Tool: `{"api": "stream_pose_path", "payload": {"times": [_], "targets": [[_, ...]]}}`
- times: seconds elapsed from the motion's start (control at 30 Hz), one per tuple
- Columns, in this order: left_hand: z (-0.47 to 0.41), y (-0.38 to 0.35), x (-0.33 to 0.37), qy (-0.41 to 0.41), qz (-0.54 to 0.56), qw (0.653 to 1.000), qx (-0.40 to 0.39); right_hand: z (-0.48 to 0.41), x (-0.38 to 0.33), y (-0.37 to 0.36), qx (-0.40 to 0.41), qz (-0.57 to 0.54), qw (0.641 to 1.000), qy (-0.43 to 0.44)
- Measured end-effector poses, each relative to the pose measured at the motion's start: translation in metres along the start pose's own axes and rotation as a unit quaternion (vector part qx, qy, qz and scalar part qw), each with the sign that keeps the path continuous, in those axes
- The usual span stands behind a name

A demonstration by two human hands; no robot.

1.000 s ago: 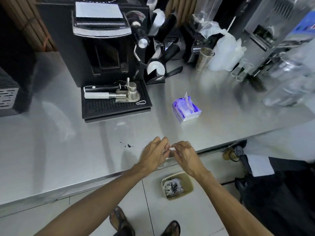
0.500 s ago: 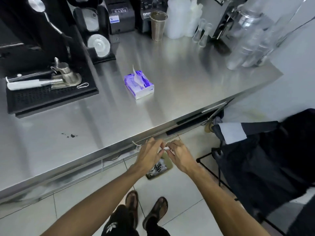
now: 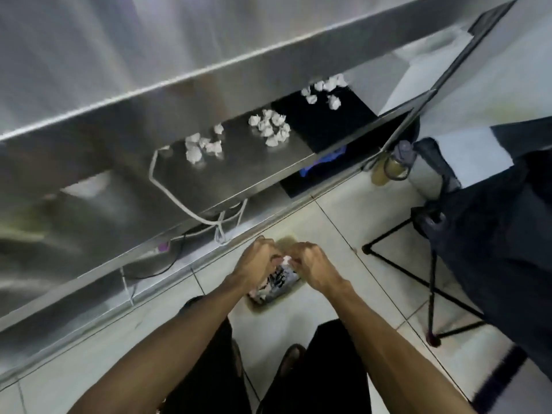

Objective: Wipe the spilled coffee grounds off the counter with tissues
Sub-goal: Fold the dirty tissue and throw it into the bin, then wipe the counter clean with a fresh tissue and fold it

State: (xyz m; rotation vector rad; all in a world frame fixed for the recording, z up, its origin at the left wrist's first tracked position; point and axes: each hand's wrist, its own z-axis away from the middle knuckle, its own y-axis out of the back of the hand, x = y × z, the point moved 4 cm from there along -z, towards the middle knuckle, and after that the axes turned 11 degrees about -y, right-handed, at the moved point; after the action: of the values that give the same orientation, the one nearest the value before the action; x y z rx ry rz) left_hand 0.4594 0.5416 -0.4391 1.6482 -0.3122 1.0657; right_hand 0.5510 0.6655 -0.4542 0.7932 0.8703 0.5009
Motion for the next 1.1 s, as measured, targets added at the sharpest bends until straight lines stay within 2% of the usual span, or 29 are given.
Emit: {"api": "stream_pose_path", "payload": {"times": [0.03,0.07,0.17,0.3,0.43,0.57,0.87,1.1], "targets": [[0.000,-0.017,-0.016,-0.047,-0.078,0.995,-0.034,-0.005,0.009,-0.014,-0.004,0.003,1.000,-0.012],[-0.003,-0.029,-0.028,-0.057,-0.126,0.989,-0.055,-0.009,0.018,-0.026,-0.008,0.004,1.000,-0.017],[-0.006,-0.054,-0.063,0.022,-0.089,0.991,-0.095,-0.018,0.036,-0.050,-0.002,0.000,1.000,-0.013],[-0.002,-0.037,-0.055,0.046,-0.092,0.991,-0.082,-0.011,0.041,-0.044,0.016,-0.001,0.999,-0.049],[0.010,0.008,0.002,0.036,-0.142,0.989,-0.030,0.031,0.008,0.011,0.076,-0.016,0.996,-0.049],[0.018,0.058,0.074,-0.009,-0.183,0.983,0.026,0.076,-0.031,0.081,0.111,-0.020,0.992,-0.052],[0.009,0.178,0.252,-0.034,-0.148,0.985,0.078,0.143,-0.148,0.249,0.217,-0.051,0.975,0.018],[-0.002,0.269,0.311,-0.031,-0.070,0.975,0.210,0.141,-0.226,0.338,0.282,-0.067,0.948,0.128]]}}
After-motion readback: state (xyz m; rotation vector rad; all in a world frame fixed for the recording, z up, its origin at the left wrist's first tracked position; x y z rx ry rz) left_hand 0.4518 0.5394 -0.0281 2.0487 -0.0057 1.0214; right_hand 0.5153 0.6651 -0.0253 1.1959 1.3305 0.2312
